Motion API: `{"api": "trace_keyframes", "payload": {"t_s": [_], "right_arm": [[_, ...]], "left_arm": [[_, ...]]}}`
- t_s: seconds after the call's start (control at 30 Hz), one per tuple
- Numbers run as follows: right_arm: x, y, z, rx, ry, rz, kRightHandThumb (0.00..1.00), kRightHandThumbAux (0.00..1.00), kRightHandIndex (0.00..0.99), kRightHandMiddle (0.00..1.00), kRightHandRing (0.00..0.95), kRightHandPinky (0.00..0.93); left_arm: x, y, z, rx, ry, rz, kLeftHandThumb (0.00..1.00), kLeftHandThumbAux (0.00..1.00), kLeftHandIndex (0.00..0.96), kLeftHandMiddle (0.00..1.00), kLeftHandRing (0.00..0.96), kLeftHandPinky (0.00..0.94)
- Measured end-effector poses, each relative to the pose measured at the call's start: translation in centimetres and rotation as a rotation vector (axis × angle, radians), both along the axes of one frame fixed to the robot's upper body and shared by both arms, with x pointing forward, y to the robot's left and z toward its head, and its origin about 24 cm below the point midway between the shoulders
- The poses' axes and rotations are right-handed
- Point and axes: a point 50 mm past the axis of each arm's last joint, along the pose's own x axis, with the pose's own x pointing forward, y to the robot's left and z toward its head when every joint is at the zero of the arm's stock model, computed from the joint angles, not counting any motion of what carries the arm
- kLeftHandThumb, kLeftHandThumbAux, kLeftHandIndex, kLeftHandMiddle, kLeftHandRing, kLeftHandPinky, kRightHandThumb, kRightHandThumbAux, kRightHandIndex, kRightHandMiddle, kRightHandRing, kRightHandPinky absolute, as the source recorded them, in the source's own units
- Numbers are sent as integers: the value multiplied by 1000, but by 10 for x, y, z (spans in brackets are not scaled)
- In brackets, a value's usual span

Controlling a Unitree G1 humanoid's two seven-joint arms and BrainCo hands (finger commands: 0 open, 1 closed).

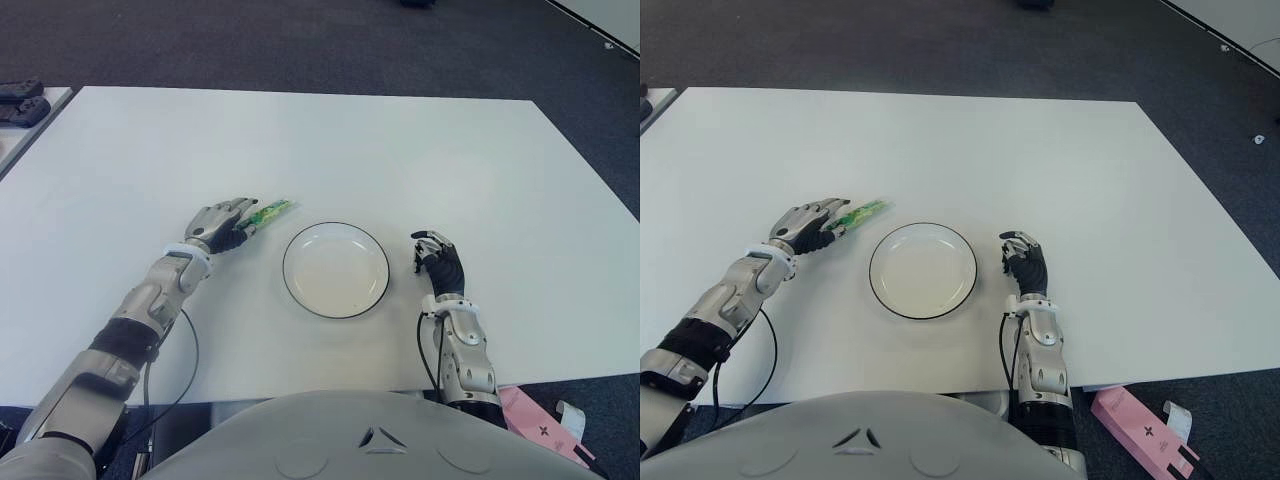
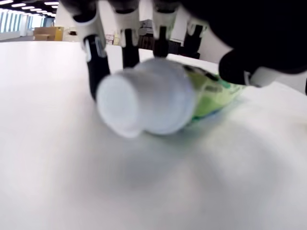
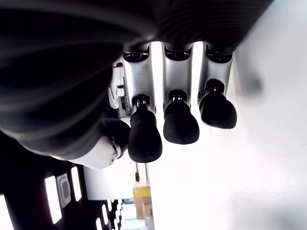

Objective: Put the toothpaste on the table into the plate.

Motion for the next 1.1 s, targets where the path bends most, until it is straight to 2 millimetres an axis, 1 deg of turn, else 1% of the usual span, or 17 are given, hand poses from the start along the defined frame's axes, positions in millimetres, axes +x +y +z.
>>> {"api": "trace_keyframes", "payload": {"t_s": [0.1,0.2,0.37,0.43,0.57,0.63,0.9,1.1], "right_arm": [[-1,-1,0,-1,0,-3,700,727,437,789,785,782],[-1,-1,0,-1,2,-3,700,727,437,788,785,792],[-2,-2,1,-2,8,-7,700,727,437,790,787,790],[-3,-2,1,-3,10,-8,700,727,437,791,788,784],[-3,-3,1,-5,13,-9,700,727,437,791,787,778],[-3,-4,1,-5,14,-8,700,727,437,790,785,775],[-3,-5,1,-6,13,-2,700,727,437,787,783,772],[-3,-6,1,-4,12,-3,700,727,437,787,781,776]], "left_arm": [[-1,-1,-1,-25,-9,29,698,220,0,134,217,311],[-2,-1,-3,-51,-18,65,727,234,7,148,246,353],[-6,-7,-6,-112,-56,151,747,265,28,169,270,369],[-7,-9,-8,-129,-71,171,762,286,62,200,299,397],[-10,-11,-10,-149,-97,195,781,304,104,231,330,429],[-11,-11,-11,-150,-104,200,808,323,142,259,358,457],[-9,-10,-11,-146,-113,206,879,360,204,323,424,488],[-9,-9,-11,-140,-112,201,901,369,250,350,447,491]]}}
